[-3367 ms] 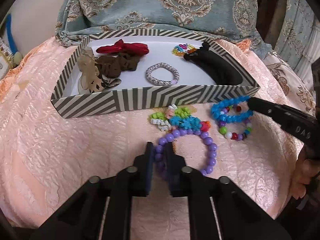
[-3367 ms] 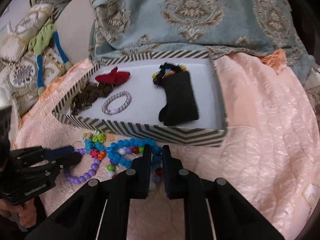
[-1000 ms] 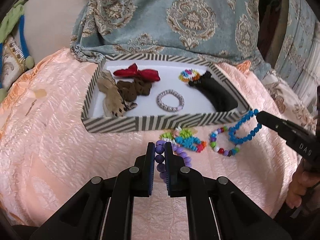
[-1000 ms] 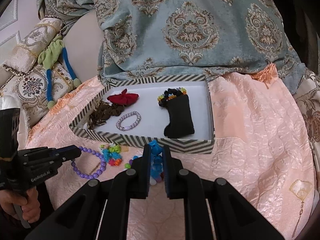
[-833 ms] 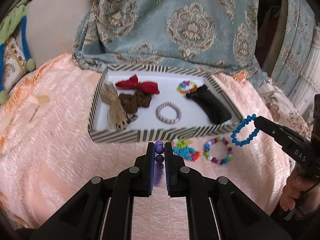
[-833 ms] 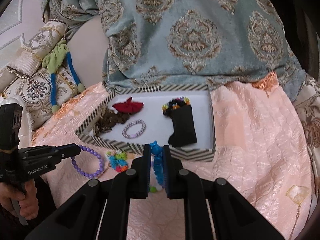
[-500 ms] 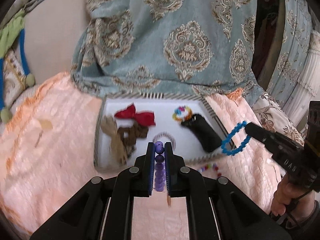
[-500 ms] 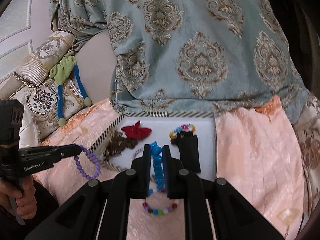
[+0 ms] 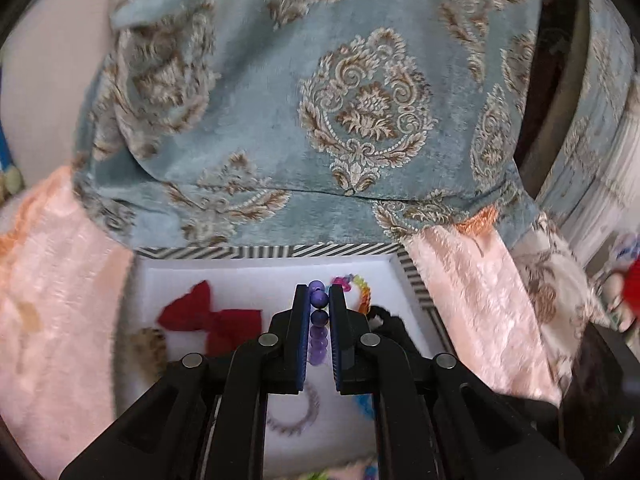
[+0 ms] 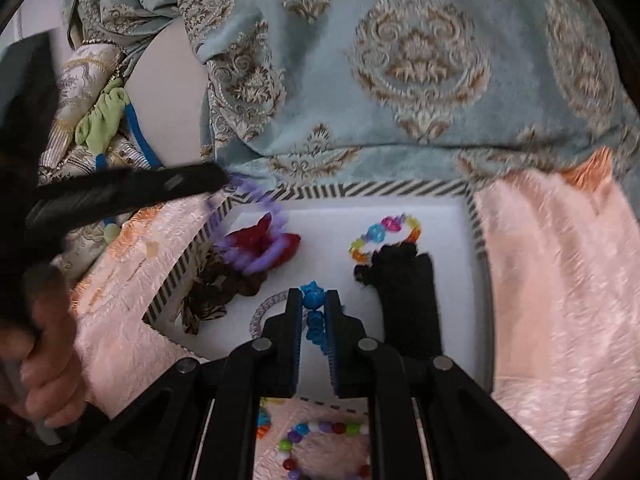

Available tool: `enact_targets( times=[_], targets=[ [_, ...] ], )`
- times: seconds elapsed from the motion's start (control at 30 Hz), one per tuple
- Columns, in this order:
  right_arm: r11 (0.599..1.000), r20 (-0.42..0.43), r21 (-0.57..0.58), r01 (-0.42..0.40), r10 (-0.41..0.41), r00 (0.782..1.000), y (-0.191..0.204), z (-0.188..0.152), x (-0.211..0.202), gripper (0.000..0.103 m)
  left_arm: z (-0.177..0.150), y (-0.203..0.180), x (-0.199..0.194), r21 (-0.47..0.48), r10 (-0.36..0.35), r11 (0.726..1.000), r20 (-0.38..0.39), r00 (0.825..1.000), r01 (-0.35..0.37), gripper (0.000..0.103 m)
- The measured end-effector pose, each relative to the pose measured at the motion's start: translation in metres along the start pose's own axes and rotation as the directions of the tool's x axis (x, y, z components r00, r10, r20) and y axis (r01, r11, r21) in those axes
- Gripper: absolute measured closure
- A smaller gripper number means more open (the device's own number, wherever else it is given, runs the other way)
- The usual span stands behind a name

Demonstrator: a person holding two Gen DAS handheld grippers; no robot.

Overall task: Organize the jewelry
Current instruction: 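Carry purple bracelet with left tool and blue bracelet with right tool into box, open both, then grasp green charm bracelet with left tool while right tool grips multicolour bead bracelet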

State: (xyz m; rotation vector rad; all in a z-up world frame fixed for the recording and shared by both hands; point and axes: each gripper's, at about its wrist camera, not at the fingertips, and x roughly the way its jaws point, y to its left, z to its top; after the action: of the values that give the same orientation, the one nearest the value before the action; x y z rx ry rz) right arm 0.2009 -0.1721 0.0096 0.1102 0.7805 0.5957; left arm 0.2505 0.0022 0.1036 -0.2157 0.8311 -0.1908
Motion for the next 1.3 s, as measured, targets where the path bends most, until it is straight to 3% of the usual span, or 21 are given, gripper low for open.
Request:
enact_targets(
  times=[0.2, 0.3, 0.47, 0.6, 0.73, 0.9, 1.1, 1.3],
  targets=[
    [0.994, -0.038, 0.036, -0.101, 0.103, 0.994, -0.003, 0.0, 0.017, 0.092, -0.013, 0.025, 0.076, -0.043, 0.04, 0.998, -0.147, 0.988, -0.047, 0.103],
    [0.997, -0.097, 0.058, -0.041, 0.047, 0.994, -0.012, -0.006, 0.042, 0.092, -0.023, 0.035, 0.097, -0.029, 0.101, 0.994, -0.207, 0.973, -0.109, 0.103],
    [0.997, -0.139, 0.037, 0.068, -0.063, 0.988, -0.02, -0.013, 0.06, 0.092, -0.028, 0.039, 0.097, -0.016, 0.136, 0.99, -0.206, 0.969, -0.142, 0.103],
    [0.998, -0.123, 0.024, 0.065, -0.061, 0.991, -0.016, -0.013, 0.059, 0.092, -0.03, 0.038, 0.098, 0.0, 0.145, 0.989, -0.217, 0.965, -0.149, 0.103],
    [0.997, -0.096, 0.034, 0.068, -0.065, 0.993, -0.019, -0.009, 0.055, 0.079, -0.032, 0.039, 0.091, -0.008, 0.143, 0.989, -0.212, 0.967, -0.148, 0.092],
    [0.998, -0.055, 0.037, 0.057, -0.055, 0.997, -0.021, -0.006, 0.04, 0.078, -0.03, 0.043, 0.073, -0.045, 0.132, 0.989, -0.189, 0.973, -0.143, 0.091],
    [0.998, -0.015, 0.0, 0.064, -0.064, 0.998, -0.012, -0.016, 0.011, 0.078, -0.044, 0.042, 0.021, -0.029, 0.122, 0.992, -0.126, 0.984, -0.126, 0.091],
    [0.994, 0.075, -0.064, 0.091, -0.086, 0.993, -0.007, -0.039, -0.039, 0.078, -0.085, 0.056, -0.029, -0.075, 0.112, 0.99, -0.091, 0.99, -0.119, 0.09]
  ],
)
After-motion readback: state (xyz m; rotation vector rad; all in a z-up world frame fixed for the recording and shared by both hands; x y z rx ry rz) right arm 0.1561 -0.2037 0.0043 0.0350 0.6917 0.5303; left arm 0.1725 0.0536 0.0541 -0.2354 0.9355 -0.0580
